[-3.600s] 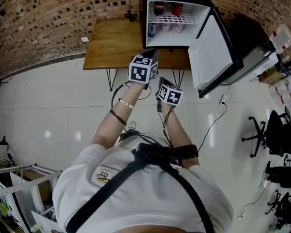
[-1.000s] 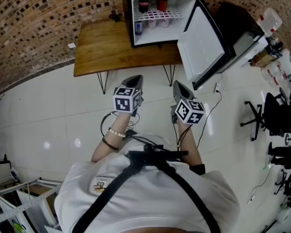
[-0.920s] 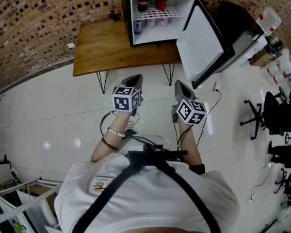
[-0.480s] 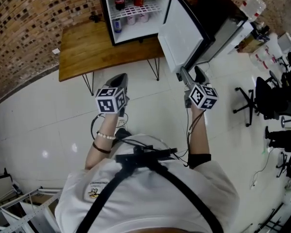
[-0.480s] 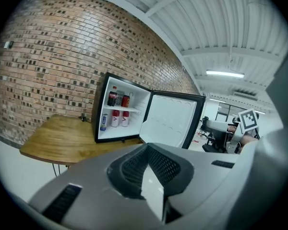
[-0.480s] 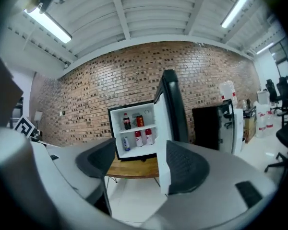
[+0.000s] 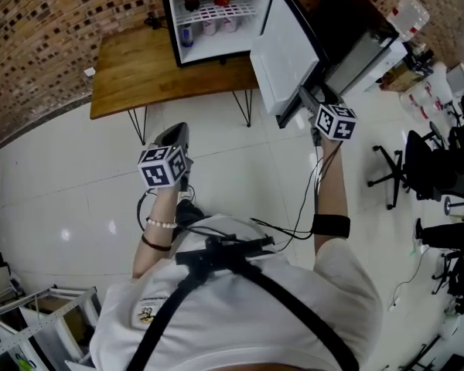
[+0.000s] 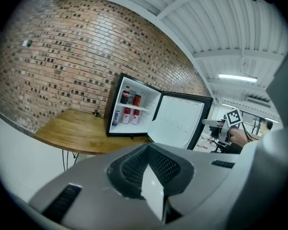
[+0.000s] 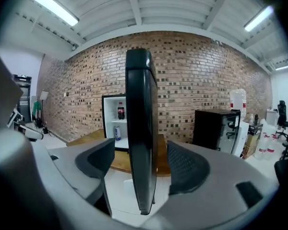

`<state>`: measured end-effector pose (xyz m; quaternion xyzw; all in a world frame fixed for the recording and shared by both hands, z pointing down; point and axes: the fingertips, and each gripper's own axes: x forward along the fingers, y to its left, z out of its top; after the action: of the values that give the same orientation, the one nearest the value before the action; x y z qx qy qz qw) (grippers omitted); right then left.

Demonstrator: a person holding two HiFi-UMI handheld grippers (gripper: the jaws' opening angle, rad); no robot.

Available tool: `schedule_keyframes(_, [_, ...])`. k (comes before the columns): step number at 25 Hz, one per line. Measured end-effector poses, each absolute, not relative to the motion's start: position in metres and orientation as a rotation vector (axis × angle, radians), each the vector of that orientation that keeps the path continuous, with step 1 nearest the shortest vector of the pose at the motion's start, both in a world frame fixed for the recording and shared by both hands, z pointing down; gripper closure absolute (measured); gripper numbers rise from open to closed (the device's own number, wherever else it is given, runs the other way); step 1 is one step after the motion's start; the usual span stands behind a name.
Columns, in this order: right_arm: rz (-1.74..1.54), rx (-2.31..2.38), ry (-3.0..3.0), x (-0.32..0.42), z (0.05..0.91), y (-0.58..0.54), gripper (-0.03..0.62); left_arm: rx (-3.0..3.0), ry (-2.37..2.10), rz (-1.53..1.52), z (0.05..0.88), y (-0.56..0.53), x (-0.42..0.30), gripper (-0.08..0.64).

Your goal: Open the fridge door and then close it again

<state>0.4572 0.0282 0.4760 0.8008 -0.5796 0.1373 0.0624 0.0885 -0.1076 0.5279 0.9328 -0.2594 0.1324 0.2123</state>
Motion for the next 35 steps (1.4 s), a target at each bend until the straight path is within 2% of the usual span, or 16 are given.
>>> schedule_keyframes(3, [0.452, 2.395, -1.778, 0.462, 0.486, 0.021, 0.274, 2.564, -0.787, 0.342, 0.529, -0.11, 0.076, 0.558])
schedule_keyframes(6, [0.473, 2.394, -1.792, 0.462, 0.49, 0.017, 0.395, 2.551, -0.834, 0.33, 0.528, -0.115, 0.066, 0.558])
schedule_keyframes(8, [0.471, 2.394, -1.786, 0.457, 0.491, 0.016, 0.414, 2.547, -0.85, 0.33, 0.528, -0.119, 0.06, 0.558])
schedule_keyframes(17, [0.467, 2.26, -1.837, 0.401, 0.496, -0.017, 0.419, 2.568, -0.803, 0.34, 0.528, -0.129, 0.067, 0.558])
schedule_keyframes(24, [0.446, 2.165, -1.914, 0.348, 0.497, -0.071, 0.364, 2.565, -0.792, 0.332, 0.526, -0.156, 0.063, 0.558])
schedule_keyframes(27, [0.448, 2.143, -1.95, 0.324, 0.5, -0.095, 0.383, 2.563, -0.795, 0.332, 0.526, -0.17, 0.055, 0.558])
schedule_keyframes(35, [0.478, 2.149, -1.968, 0.284, 0.501, -0.161, 0.378, 2.567, -0.811, 0.319, 0.523, -0.213, 0.034, 0.558])
